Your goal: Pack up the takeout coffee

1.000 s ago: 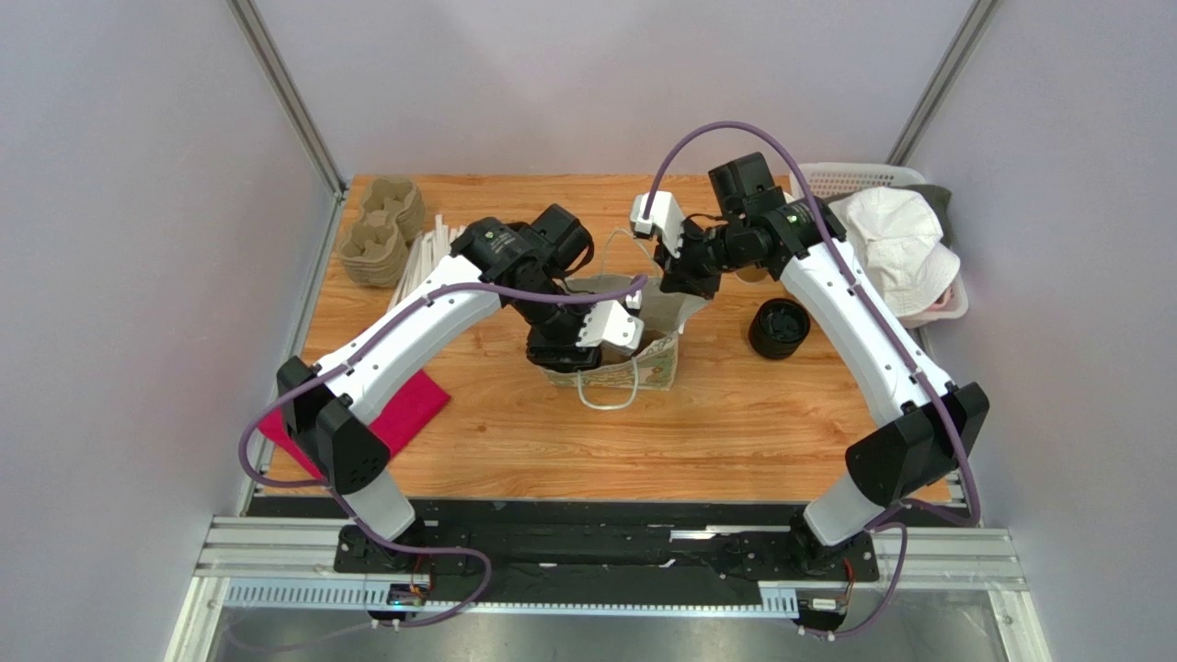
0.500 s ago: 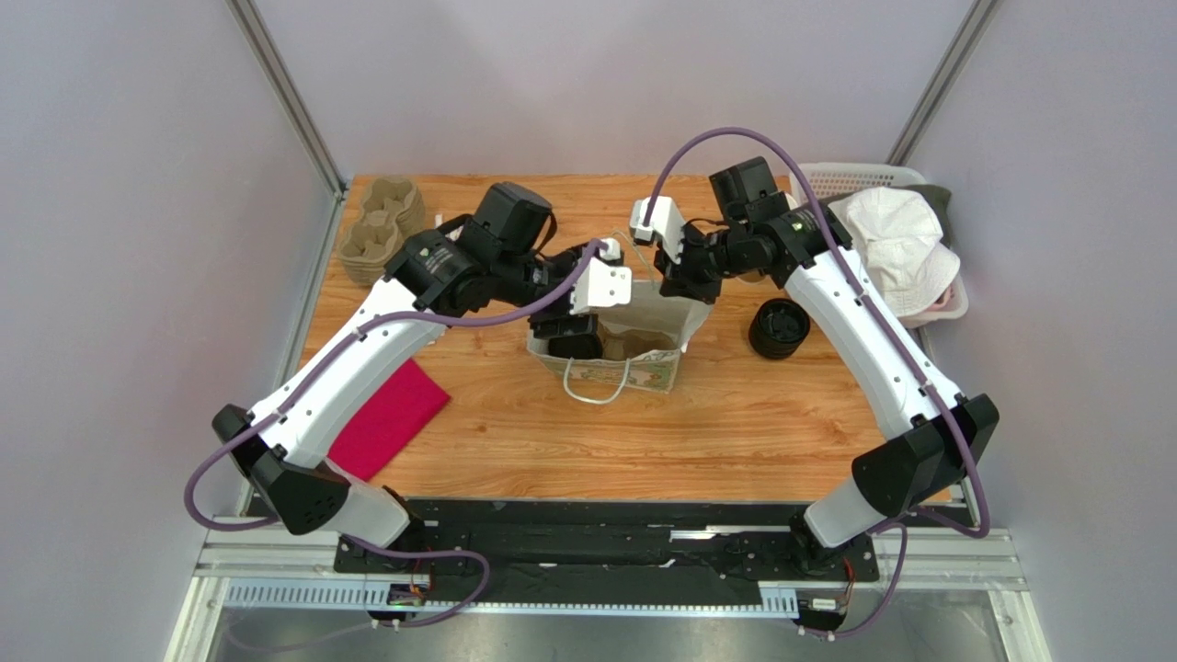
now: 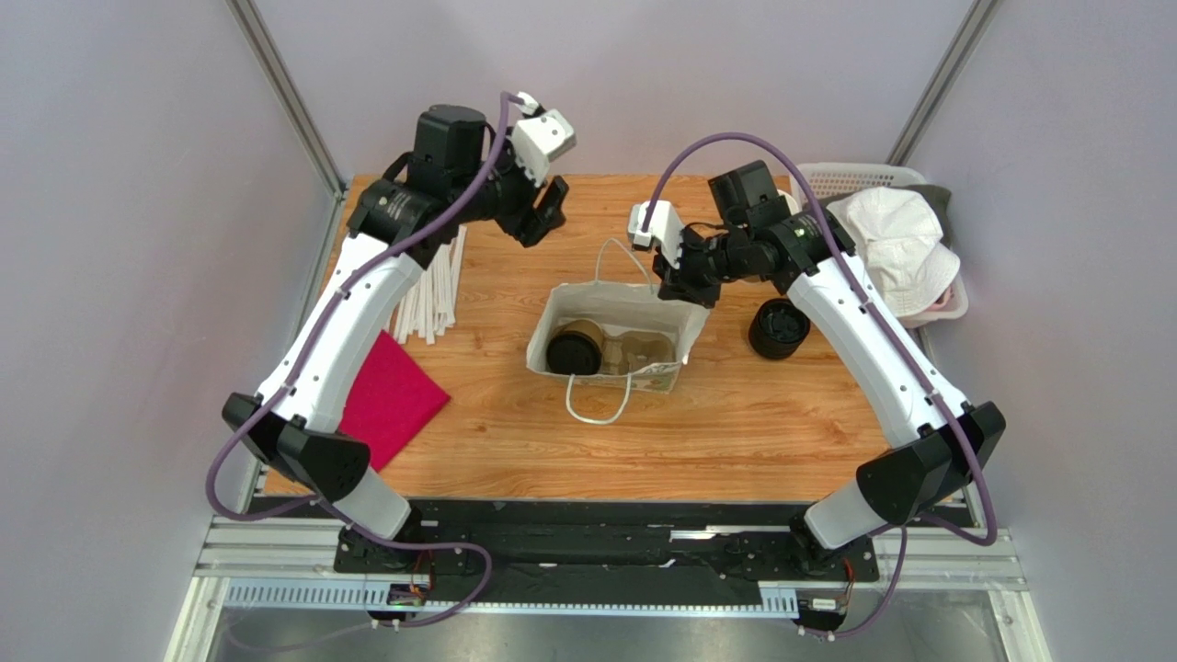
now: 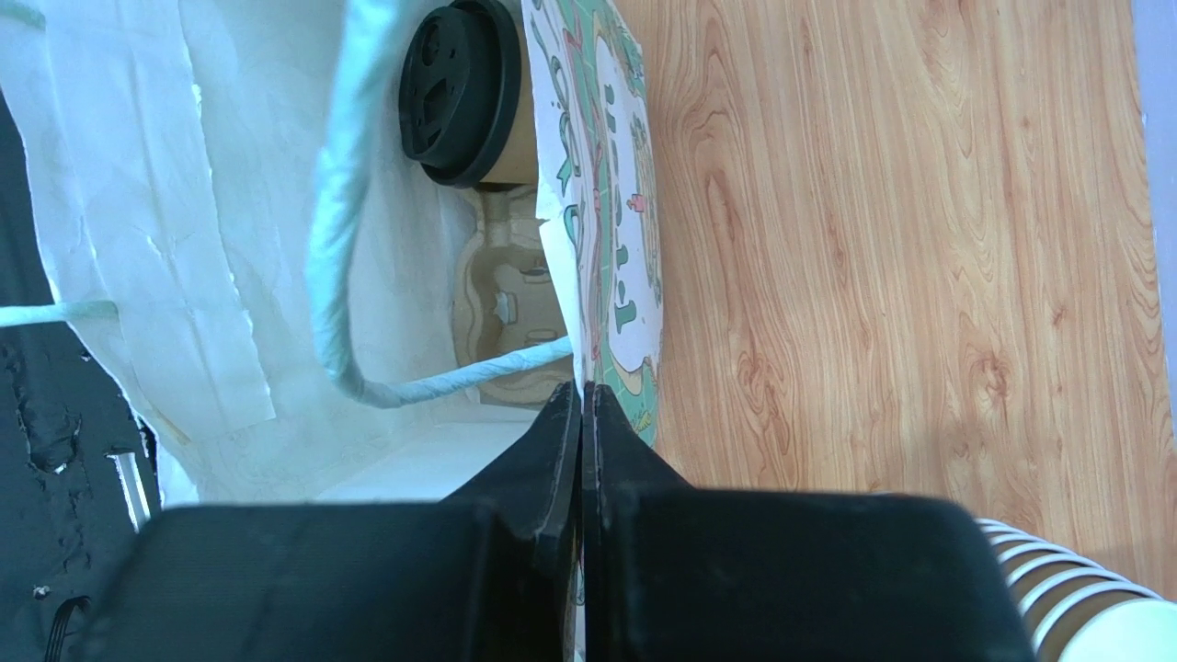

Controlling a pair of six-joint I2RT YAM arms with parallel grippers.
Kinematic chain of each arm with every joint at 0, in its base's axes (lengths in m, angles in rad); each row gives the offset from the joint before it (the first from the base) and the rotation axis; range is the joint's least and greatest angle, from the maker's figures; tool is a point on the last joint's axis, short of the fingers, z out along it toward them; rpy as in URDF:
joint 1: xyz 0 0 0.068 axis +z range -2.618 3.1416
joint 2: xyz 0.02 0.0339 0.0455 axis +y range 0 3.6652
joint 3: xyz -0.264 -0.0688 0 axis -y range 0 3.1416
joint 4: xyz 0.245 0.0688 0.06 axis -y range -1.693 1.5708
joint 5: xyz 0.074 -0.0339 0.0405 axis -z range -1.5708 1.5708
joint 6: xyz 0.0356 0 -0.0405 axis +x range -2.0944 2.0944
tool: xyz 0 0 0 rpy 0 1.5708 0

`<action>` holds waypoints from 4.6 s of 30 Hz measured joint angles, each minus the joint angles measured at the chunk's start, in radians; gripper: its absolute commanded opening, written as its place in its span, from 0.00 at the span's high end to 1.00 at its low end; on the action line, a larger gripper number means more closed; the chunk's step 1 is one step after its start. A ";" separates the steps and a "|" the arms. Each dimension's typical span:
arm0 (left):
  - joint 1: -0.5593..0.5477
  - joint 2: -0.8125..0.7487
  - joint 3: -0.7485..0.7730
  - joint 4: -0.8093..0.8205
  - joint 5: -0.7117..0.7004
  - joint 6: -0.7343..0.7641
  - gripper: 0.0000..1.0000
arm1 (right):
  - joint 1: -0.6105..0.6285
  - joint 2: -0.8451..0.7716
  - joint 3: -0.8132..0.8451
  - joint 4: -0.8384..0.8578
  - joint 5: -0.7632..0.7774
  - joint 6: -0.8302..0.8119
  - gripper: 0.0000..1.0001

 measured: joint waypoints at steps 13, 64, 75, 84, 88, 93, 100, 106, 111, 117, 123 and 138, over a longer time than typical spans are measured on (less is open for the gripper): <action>0.177 0.172 -0.055 -0.099 -0.082 -0.303 0.38 | 0.011 -0.029 -0.006 -0.009 0.000 0.002 1.00; 0.426 0.891 0.313 -0.064 -0.290 -0.196 0.57 | -0.028 0.241 0.370 -0.196 0.095 0.070 0.52; 0.426 0.913 0.313 -0.071 -0.311 -0.197 0.57 | -0.027 0.243 0.455 -0.222 0.096 0.103 0.34; 0.428 0.893 0.262 -0.071 -0.225 -0.220 0.70 | -0.026 0.252 0.513 -0.231 0.104 0.127 0.32; 0.417 0.846 0.182 -0.068 -0.185 -0.230 0.75 | -0.026 0.254 0.519 -0.230 0.109 0.135 0.31; 0.381 0.813 0.123 -0.072 -0.180 -0.246 0.76 | -0.026 0.254 0.519 -0.230 0.121 0.147 0.30; 0.346 0.812 0.128 -0.087 -0.266 -0.246 0.79 | -0.026 0.254 0.519 -0.230 0.134 0.159 0.30; 0.320 0.822 0.150 -0.123 -0.327 -0.237 1.00 | -0.026 0.254 0.519 -0.227 0.150 0.166 0.29; 0.312 0.825 0.158 -0.146 -0.342 -0.237 1.00 | -0.025 0.254 0.519 -0.222 0.169 0.173 0.28; 0.312 0.800 0.158 -0.155 -0.304 -0.249 1.00 | -0.021 0.250 0.519 -0.213 0.183 0.188 0.21; 0.325 0.670 0.160 -0.158 -0.199 -0.288 1.00 | -0.018 0.231 0.519 -0.205 0.183 0.211 0.18; 0.398 0.291 0.167 0.093 0.298 -0.412 1.00 | -0.014 0.190 0.563 -0.182 0.195 0.306 0.08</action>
